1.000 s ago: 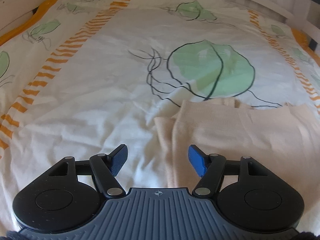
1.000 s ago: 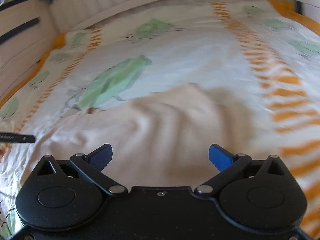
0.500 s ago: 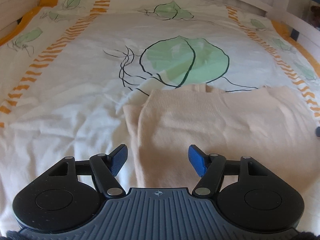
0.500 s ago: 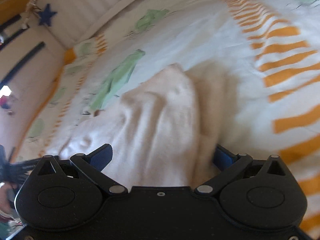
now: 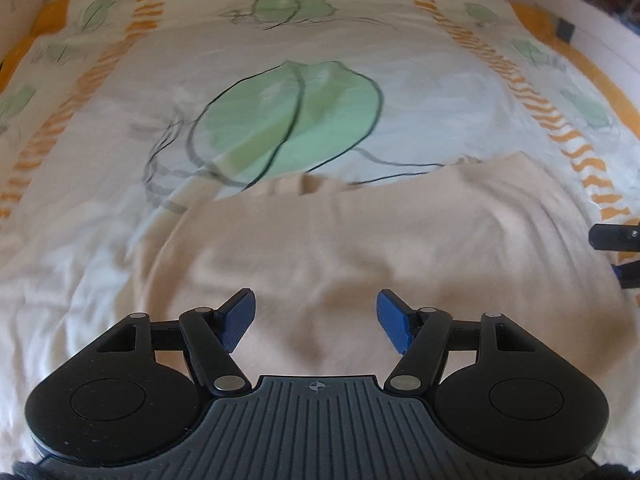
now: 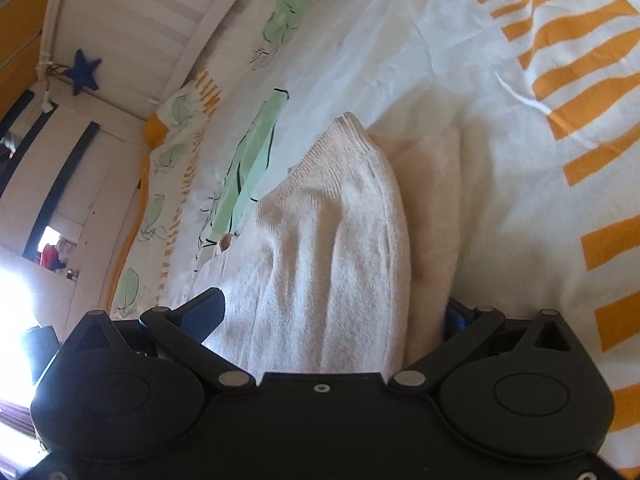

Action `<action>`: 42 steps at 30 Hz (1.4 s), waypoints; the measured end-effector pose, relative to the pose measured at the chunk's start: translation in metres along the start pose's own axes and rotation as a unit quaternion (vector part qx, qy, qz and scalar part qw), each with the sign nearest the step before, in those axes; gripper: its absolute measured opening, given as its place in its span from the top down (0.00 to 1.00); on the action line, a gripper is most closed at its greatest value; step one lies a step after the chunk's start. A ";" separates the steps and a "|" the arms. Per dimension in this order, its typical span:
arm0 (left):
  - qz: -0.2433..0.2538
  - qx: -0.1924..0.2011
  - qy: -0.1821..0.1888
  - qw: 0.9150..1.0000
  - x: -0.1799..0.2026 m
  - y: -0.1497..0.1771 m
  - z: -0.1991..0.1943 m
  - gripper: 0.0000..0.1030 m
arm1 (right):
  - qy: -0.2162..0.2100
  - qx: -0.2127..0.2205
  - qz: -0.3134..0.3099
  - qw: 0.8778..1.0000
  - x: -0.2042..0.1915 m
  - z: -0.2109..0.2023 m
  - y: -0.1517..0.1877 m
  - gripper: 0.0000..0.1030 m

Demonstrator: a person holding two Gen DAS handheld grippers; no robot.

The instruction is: Fold small clothes

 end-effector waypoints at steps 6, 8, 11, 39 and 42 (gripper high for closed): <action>0.003 -0.042 -0.070 0.997 0.021 -0.025 0.043 0.36 | 0.011 0.003 0.024 1.000 0.002 0.003 -0.004 0.00; 0.000 -0.052 -0.085 0.995 0.021 -0.029 0.052 0.36 | 0.012 0.004 0.033 0.999 0.002 0.004 -0.005 0.00; 0.009 -0.059 -0.097 0.993 0.025 -0.036 0.058 0.35 | 0.016 0.003 0.046 0.999 0.005 0.003 -0.006 0.00; -0.033 -0.047 -0.044 0.997 0.064 0.009 0.006 0.35 | 0.006 -0.025 0.035 0.999 0.003 0.006 -0.001 0.00; -0.045 -0.040 -0.060 0.996 0.057 0.025 0.004 0.35 | 0.006 -0.030 0.029 0.999 0.002 0.008 -0.001 0.00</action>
Point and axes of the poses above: each gripper's, at about its wrist camera, not at the fingertips, and z roughly the way its jaws point, x to its right, y to its underside, the point moved 8 cm from there along z, roughly the way its jaws point, and after that the axes turned 8 degrees about -x, right-handed, at the moved point
